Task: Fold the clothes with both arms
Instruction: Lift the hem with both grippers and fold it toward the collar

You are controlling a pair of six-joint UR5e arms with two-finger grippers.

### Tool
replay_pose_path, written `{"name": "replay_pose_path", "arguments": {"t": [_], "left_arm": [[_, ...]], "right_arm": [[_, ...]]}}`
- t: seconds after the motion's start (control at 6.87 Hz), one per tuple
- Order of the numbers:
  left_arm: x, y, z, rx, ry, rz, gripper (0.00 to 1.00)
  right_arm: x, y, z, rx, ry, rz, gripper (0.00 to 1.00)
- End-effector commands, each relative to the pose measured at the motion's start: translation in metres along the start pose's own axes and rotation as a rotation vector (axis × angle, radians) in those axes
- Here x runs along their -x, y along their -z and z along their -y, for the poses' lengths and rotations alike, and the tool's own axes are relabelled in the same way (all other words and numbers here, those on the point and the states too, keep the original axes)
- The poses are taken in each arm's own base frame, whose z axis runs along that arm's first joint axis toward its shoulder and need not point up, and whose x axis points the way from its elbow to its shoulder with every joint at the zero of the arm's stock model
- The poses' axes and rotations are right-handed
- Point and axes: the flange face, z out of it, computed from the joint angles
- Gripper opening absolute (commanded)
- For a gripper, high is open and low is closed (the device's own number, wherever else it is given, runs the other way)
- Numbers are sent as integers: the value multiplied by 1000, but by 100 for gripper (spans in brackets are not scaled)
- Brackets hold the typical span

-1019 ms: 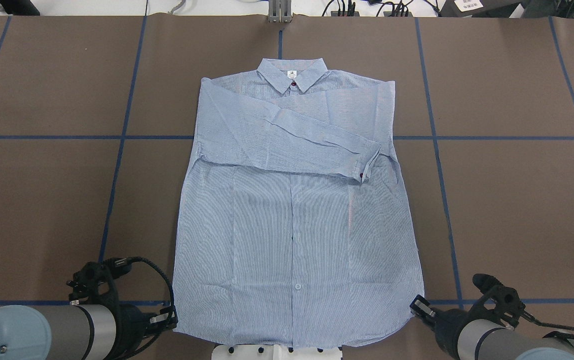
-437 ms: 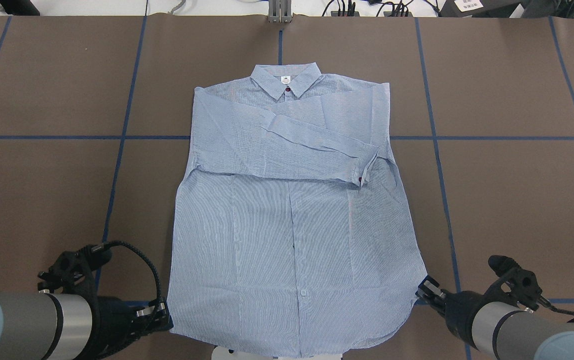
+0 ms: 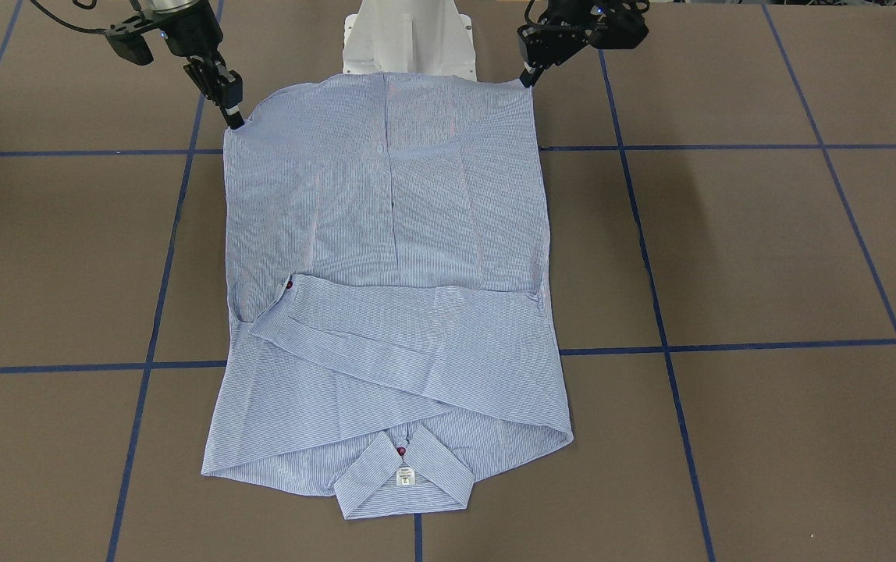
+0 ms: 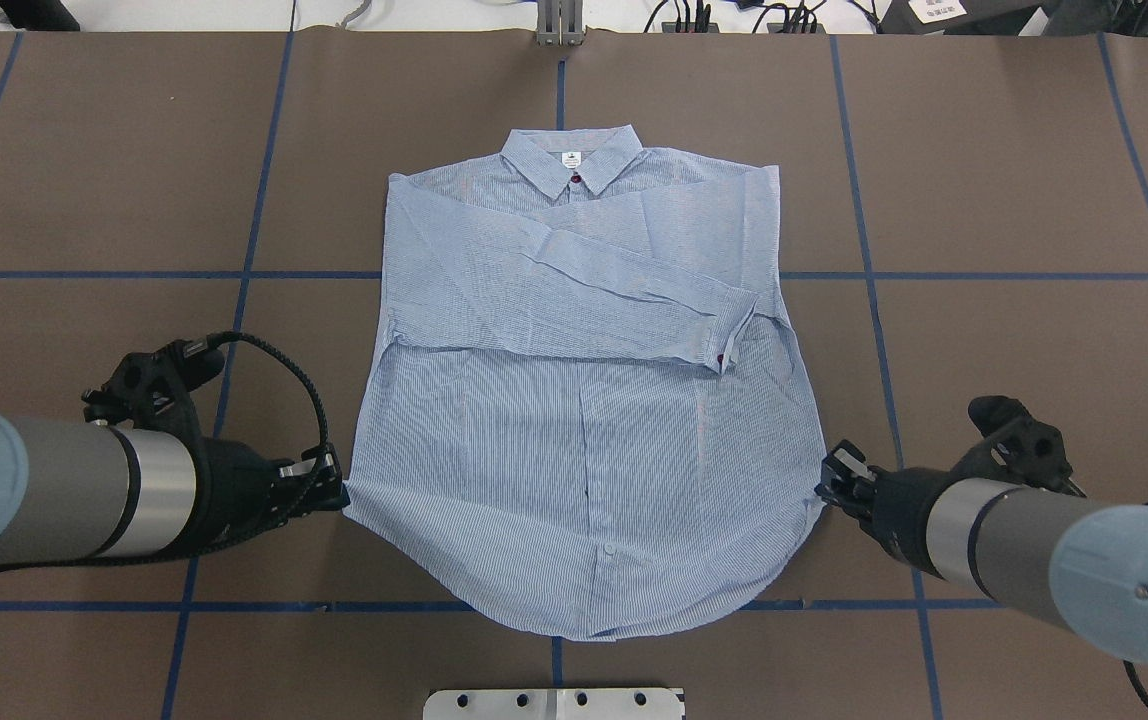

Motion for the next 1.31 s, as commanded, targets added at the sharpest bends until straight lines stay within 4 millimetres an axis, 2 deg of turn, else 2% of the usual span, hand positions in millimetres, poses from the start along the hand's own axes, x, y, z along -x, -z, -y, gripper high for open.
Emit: {"name": "replay_pose_path", "arguments": {"t": [0.0,0.15,0.29,0.44,0.58,0.87,1.02,1.16], "left_arm": [[-16,2,85,-77,64,2,0],[-15,18,107,-94,92,-8,0],[-13,22,117,-101,104,-7,0],[-11,11,123,-103,115,14,0],[-26,-3,145,-127,132,19,0],[-55,-41,197,-171,161,28,0],[-53,-56,230,-199,171,10,0],[-54,-69,257,-221,154,1,0]], "right_arm": [[85,3,18,-120,-70,5,0],[94,8,33,-187,-106,49,0],[100,10,47,-256,-160,95,0],[105,11,54,-319,-161,137,0],[112,-7,66,-407,-160,159,0],[163,-53,78,-498,-164,161,0],[176,-66,109,-536,-191,176,0],[192,-88,133,-548,-171,200,0]]}}
